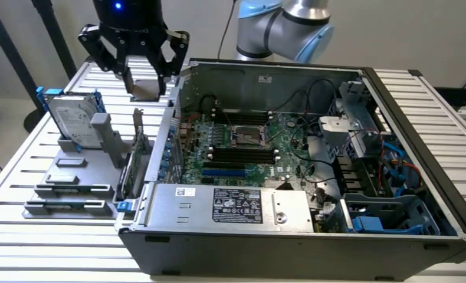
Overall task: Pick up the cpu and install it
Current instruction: 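Pick up the cpu and move it towards the insertion slot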
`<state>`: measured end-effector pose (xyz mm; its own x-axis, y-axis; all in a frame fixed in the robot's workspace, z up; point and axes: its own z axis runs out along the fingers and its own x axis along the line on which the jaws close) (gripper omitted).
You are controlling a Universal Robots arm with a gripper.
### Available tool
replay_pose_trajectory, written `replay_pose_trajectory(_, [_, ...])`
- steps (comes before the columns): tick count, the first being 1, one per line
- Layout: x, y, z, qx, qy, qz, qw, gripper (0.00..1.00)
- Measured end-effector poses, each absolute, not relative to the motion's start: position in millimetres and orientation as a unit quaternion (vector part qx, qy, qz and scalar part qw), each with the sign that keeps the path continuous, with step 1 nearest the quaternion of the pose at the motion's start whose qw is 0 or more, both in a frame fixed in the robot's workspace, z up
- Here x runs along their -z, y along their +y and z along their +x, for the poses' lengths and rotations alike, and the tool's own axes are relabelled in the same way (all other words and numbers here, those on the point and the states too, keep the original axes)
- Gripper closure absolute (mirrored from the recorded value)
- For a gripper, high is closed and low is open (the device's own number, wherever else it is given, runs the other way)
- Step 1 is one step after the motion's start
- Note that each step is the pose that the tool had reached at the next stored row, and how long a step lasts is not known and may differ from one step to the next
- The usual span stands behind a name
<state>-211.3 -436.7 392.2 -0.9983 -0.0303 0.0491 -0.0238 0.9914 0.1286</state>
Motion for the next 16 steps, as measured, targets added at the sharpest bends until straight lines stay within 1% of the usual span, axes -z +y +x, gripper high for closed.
replay_pose_trajectory(9, [-389,-436,-171,0.064,-0.998,0.014,0.026,0.46])
replay_pose_trajectory(16, [-380,-429,-139,0.064,-0.998,0.014,0.026,0.46])
